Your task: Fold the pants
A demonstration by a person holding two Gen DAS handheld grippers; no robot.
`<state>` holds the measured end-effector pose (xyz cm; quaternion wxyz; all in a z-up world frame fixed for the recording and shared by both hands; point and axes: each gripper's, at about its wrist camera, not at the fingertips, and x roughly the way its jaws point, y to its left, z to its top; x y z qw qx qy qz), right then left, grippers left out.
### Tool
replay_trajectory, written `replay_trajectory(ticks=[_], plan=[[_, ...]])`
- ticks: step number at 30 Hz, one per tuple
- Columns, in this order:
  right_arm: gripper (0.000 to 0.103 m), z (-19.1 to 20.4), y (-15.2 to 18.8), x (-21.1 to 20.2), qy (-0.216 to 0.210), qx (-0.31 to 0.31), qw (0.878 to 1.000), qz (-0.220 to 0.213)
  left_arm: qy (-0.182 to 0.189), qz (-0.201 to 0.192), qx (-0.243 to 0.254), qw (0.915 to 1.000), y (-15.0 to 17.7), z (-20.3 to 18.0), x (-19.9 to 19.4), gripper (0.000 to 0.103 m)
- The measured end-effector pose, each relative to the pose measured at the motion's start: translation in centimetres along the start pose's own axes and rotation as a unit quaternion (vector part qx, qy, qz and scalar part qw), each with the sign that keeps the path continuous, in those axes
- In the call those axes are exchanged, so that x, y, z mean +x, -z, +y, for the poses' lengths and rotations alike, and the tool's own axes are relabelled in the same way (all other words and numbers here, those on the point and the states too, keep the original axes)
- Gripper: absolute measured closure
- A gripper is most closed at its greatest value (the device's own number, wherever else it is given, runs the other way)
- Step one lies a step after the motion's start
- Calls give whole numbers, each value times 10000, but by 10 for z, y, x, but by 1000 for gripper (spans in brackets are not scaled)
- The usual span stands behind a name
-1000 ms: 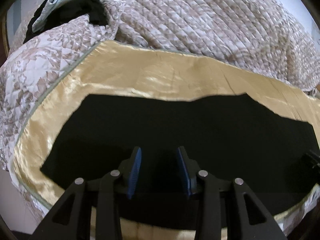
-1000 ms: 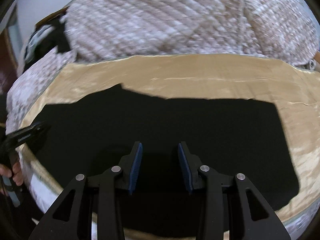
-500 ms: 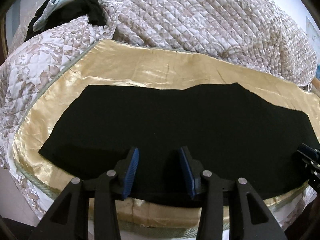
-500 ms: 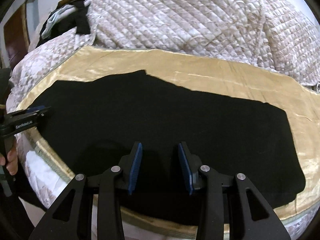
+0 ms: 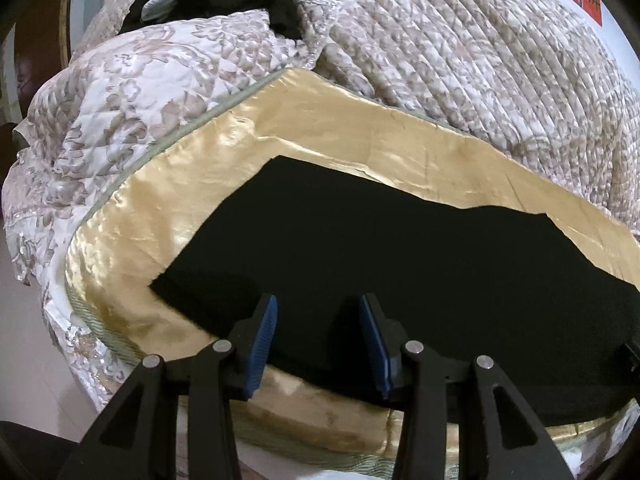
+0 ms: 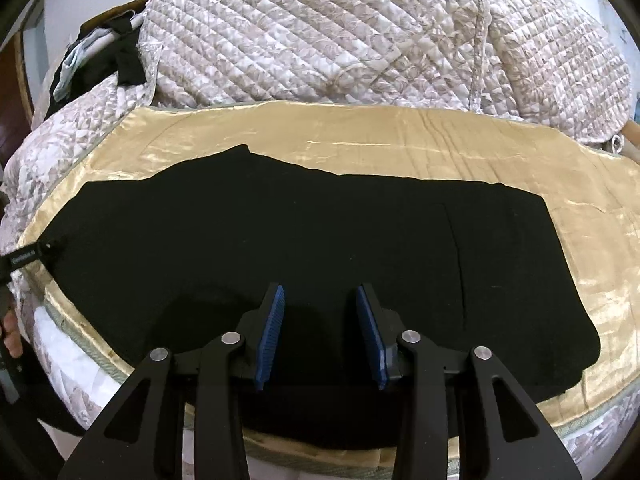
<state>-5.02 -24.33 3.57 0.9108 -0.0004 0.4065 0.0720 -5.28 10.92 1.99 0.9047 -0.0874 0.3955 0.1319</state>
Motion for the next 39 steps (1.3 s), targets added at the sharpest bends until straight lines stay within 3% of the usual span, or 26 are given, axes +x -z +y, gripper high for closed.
replay_trajectory(ticks=[6,11,15,17,27,34,39], plan=[[57,1,0,0,-53,18,10000,-6,-76,-73,-268,9996,0,16,-6,57],[57,0,0,0,-64,34,10000,-9,-164,-73,-807,9966,7,46,-14,52],[57,0,0,0,-91,71,9999,-1,253,-73,-1380,9901,13,70,-18,50],[57,0,0,0,-118,91,9999,5,434,-58,-1511,9875,14,72,-16,44],[57,0,-2,2,-203,152,9997,26,731,-252,-1707,9823,3,67,-4,41],[57,-2,-3,2,-243,221,9995,31,826,-340,-1543,9840,0,61,-5,50],[57,-3,-3,2,-252,223,9994,33,667,-159,-1392,9879,-9,54,12,68]])
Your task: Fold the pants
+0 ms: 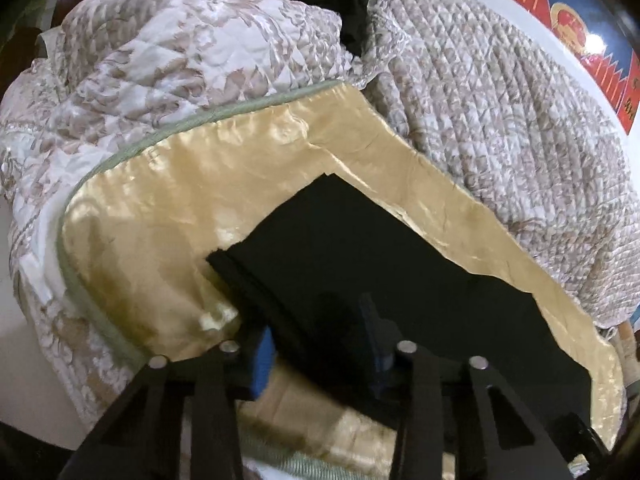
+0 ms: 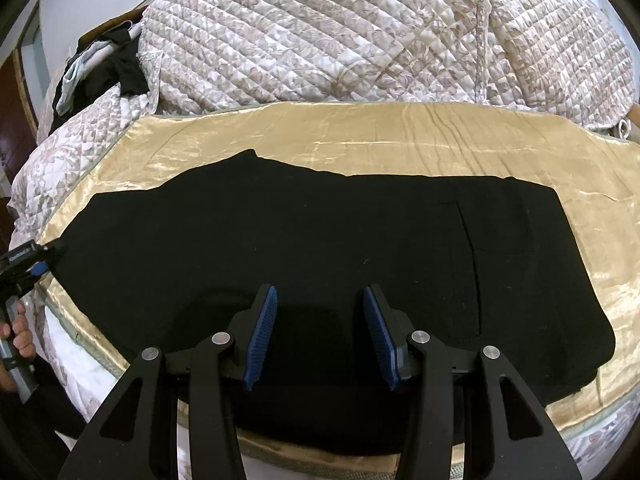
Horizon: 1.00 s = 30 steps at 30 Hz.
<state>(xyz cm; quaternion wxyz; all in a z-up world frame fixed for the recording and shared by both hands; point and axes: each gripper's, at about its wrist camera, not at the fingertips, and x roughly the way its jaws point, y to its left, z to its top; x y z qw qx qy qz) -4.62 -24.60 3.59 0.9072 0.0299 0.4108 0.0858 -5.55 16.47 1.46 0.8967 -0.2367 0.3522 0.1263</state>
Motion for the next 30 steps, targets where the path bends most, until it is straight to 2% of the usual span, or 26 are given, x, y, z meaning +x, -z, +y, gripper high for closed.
replay_trajectory(ticks=[2,3,5,7,13,18,23,26,30], plan=[[57,-1,0,0,-8,1,10000,2,-210,34,50,9998,-3,-4,6,79],[57,0,0,0,-17,15,10000,4,-268,31,51,9996,-5,-6,7,81],[57,-1,0,0,-18,11,10000,3,-238,109,56,9996,-7,-9,8,92],[57,-1,0,0,-28,25,10000,7,-157,136,124,9997,-9,-15,5,96],[57,-8,-1,-2,-52,197,9998,-10,479,74,619,9969,-17,-56,-18,97],[57,-18,-2,-10,-28,468,9989,-97,1180,142,1173,9860,-18,-116,-31,97],[57,-37,-4,-22,104,881,9957,-261,1932,369,1913,9616,10,-188,-39,97],[57,-51,-5,-28,184,1147,9927,-313,2356,686,2392,9395,43,-225,-36,97],[57,-69,-5,-32,229,1460,9885,-319,2525,1278,2926,9134,93,-246,-19,97]])
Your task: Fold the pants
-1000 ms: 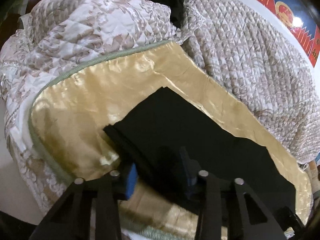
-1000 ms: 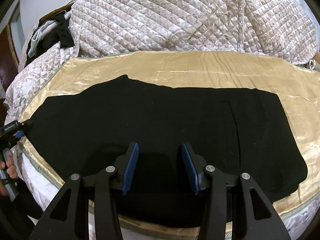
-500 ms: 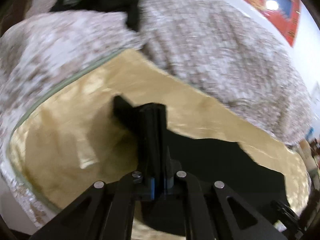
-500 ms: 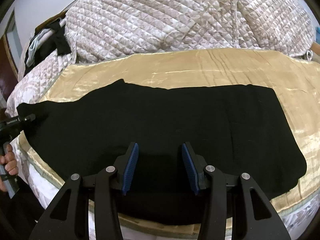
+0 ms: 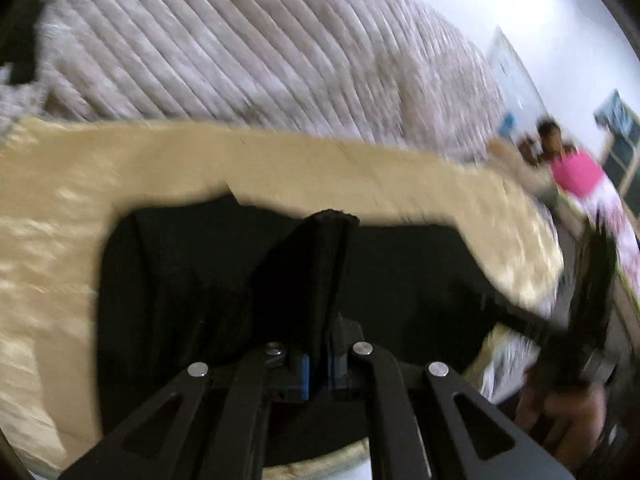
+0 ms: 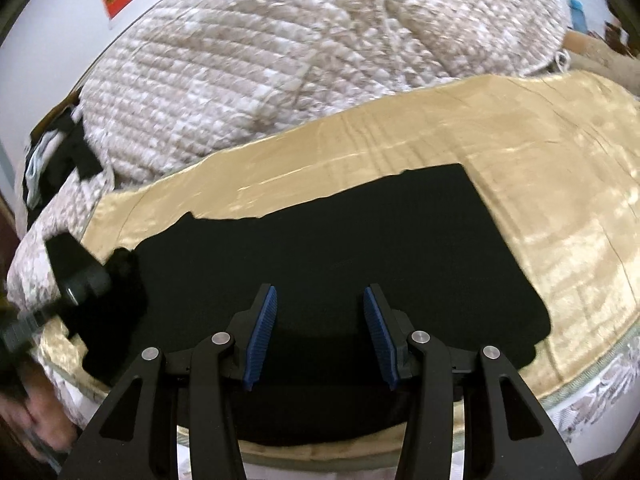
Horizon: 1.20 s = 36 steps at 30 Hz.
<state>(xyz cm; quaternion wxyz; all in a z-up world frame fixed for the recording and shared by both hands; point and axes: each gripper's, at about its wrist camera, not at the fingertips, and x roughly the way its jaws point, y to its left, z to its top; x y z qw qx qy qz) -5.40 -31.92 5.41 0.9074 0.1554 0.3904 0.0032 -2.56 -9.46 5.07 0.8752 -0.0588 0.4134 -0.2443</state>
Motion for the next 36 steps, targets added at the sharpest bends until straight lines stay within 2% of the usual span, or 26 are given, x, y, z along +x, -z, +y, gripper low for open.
replay_trajectory(ticks=[2,4,7,11,16,19,22,24,25,27,30,33,34,35,36], plan=[[57,-4,0,-1,-4,53,10000,17,81,254,60,9996,15,-3,12,96],[57,-3,1,0,-33,73,10000,33,176,275,56,9995,21,-2,11,95],[57,-3,1,0,-79,66,9999,40,476,286,-43,9984,19,1,4,83],[57,2,1,3,-123,13,9999,37,714,136,7,9974,20,3,-9,68],[57,5,1,3,-115,-4,9999,2,973,71,-79,9952,19,5,-17,57],[57,3,0,1,-84,38,9999,-72,1177,-172,-11,9929,16,6,-34,50],[57,1,-1,0,-82,83,9999,-77,898,-563,-213,9941,12,24,-55,41],[57,1,-1,1,-116,120,9998,-50,451,-688,-458,9956,9,44,-59,37],[57,0,-1,1,-132,128,9998,-45,240,-655,-582,9959,9,55,-57,37],[57,3,-1,2,-186,114,9998,-28,43,-447,-783,9959,10,68,-48,37],[57,6,0,3,-228,72,9997,-16,173,-201,-831,9962,11,68,-33,37],[57,7,1,3,-229,53,9997,-15,277,83,-659,9974,11,56,-15,37],[57,6,1,3,-220,62,9997,-13,172,250,-581,9978,11,53,-7,40],[57,6,1,3,-211,73,9997,-13,-29,426,-507,9978,11,49,3,53],[57,6,1,3,-199,92,9998,-10,-234,473,-421,9977,9,46,7,61]])
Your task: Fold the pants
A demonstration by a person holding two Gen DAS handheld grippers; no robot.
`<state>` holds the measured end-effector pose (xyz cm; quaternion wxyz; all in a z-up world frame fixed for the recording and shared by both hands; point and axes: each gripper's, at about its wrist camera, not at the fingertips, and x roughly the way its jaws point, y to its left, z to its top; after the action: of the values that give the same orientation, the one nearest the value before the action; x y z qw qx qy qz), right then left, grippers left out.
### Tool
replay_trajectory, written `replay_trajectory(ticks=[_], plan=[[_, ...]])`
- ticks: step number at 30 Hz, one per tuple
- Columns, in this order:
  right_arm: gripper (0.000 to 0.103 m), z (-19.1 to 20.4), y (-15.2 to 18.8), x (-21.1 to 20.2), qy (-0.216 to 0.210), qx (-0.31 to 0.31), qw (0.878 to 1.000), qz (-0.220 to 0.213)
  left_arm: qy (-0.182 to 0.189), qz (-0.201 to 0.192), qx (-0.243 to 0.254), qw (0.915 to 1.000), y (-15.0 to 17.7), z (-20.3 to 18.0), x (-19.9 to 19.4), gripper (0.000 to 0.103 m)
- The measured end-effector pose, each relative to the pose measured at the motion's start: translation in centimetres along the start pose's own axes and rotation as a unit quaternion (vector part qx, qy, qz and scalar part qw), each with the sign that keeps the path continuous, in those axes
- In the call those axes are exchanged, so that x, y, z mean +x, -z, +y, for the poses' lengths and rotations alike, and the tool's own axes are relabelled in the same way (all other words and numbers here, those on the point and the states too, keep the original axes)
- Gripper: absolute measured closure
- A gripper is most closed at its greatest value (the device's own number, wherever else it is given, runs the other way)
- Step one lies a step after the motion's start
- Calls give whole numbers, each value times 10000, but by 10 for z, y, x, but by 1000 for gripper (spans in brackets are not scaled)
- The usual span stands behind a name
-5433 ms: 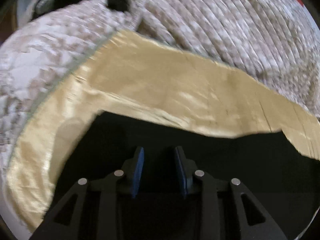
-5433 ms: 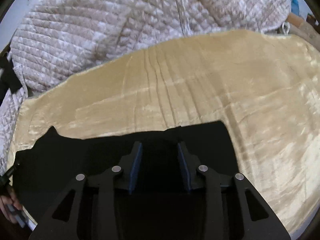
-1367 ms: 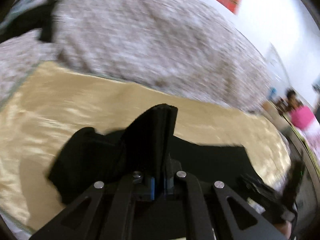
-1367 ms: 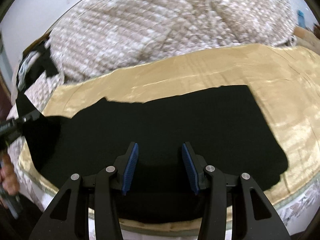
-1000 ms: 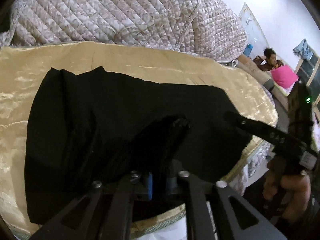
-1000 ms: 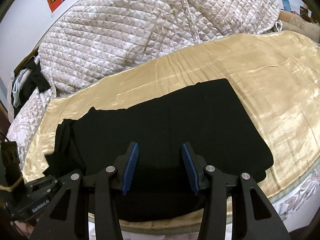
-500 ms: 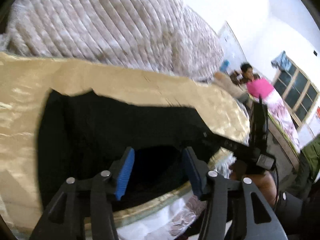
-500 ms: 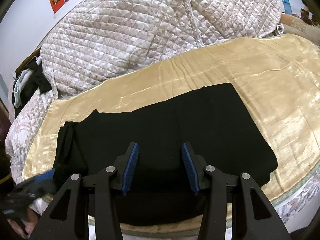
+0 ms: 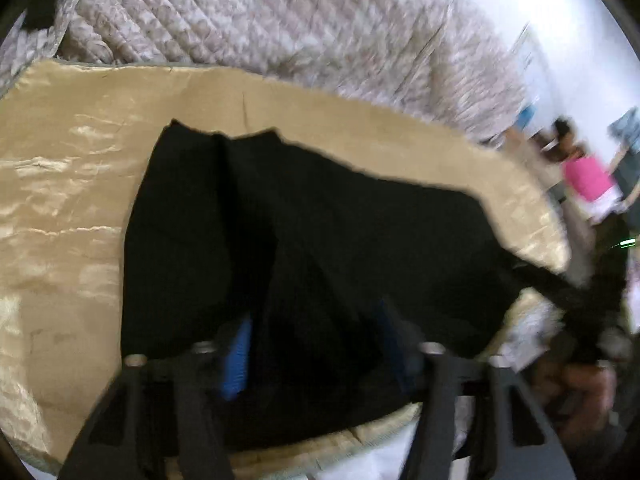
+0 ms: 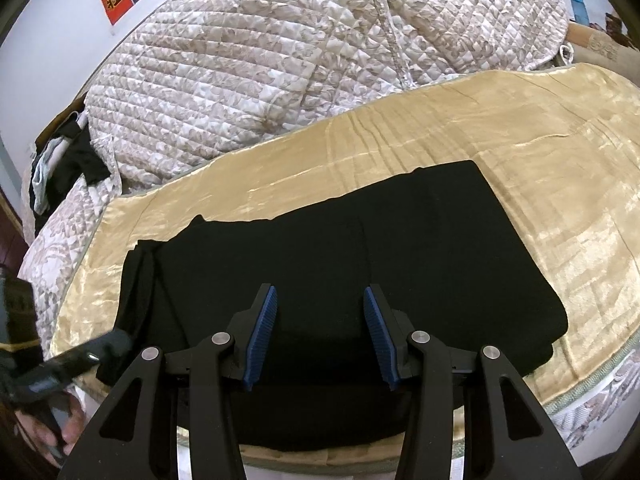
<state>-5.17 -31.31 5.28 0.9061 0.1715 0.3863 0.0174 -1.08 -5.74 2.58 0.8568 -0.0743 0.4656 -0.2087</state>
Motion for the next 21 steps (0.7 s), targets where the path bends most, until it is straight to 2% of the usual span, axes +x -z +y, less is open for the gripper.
replay_trajectory(ticks=[1,2,4,7,9,11,12,13,15,17,21], plan=[[57,-1,0,0,7,20,10000,4,-195,-4,88,9998,-5,-5,3,73],[57,-2,0,0,12,46,10000,5,-159,23,71,9998,-9,-6,5,84],[57,-3,0,-1,26,63,10000,-21,110,-15,-25,9999,-21,-10,4,91],[57,-3,0,-1,22,63,10000,-29,718,-375,-45,9967,-48,-24,-8,91],[57,-3,0,-1,13,51,10000,-21,1122,-609,-157,9917,-65,-29,-18,80],[57,-2,0,-1,-15,43,10000,-11,1401,-848,-237,9862,-74,-25,-32,56],[57,-2,0,-1,-52,41,10000,2,1396,-990,-248,9849,-75,-23,-39,51],[57,-2,0,0,-98,39,9999,18,1327,-1120,-254,9845,-75,-18,-46,46],[57,0,0,1,-230,13,9997,53,1027,-1236,-265,9866,-70,-3,-55,46],[57,1,0,3,-386,31,9992,99,577,-1250,-311,9900,-60,14,-59,46],[57,8,2,13,-989,131,9944,359,-136,-939,-554,9939,-33,47,-49,46]])
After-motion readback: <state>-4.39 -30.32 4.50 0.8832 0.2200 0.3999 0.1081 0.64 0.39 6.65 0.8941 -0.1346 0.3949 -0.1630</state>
